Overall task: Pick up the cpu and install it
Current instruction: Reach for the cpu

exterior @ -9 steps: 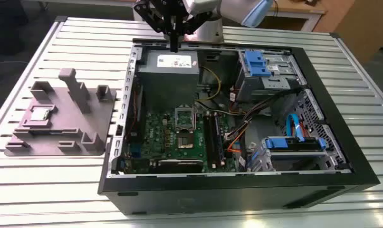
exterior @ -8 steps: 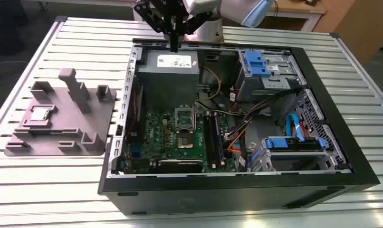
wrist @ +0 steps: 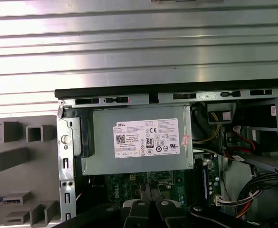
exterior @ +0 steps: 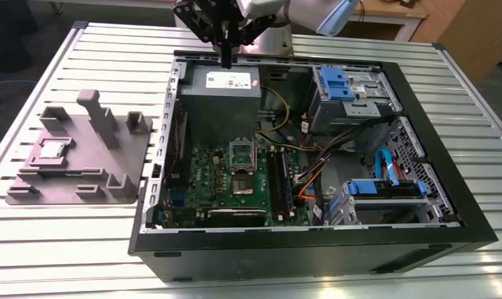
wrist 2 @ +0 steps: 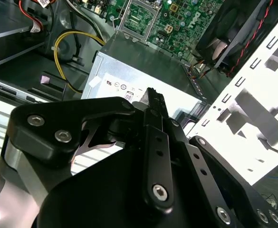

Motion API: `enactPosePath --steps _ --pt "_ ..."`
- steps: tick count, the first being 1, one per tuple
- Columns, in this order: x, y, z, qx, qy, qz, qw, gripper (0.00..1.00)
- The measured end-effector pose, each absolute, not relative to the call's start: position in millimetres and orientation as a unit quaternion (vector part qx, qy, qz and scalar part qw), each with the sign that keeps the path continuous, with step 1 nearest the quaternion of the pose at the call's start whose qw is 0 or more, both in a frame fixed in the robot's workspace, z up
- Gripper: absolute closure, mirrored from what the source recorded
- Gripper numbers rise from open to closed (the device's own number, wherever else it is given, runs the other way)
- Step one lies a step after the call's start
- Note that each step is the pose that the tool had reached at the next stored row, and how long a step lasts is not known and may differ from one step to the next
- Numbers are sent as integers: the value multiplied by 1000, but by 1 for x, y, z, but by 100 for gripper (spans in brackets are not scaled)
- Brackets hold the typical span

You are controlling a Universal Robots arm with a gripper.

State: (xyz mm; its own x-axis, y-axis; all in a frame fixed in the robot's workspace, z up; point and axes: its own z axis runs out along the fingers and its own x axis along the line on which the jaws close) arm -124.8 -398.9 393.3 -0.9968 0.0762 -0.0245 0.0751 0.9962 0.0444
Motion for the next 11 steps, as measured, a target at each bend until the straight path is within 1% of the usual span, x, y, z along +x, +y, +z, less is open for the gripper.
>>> enactPosePath --steps 11 --pt "-128 -399 393 38 999 22 13 90"
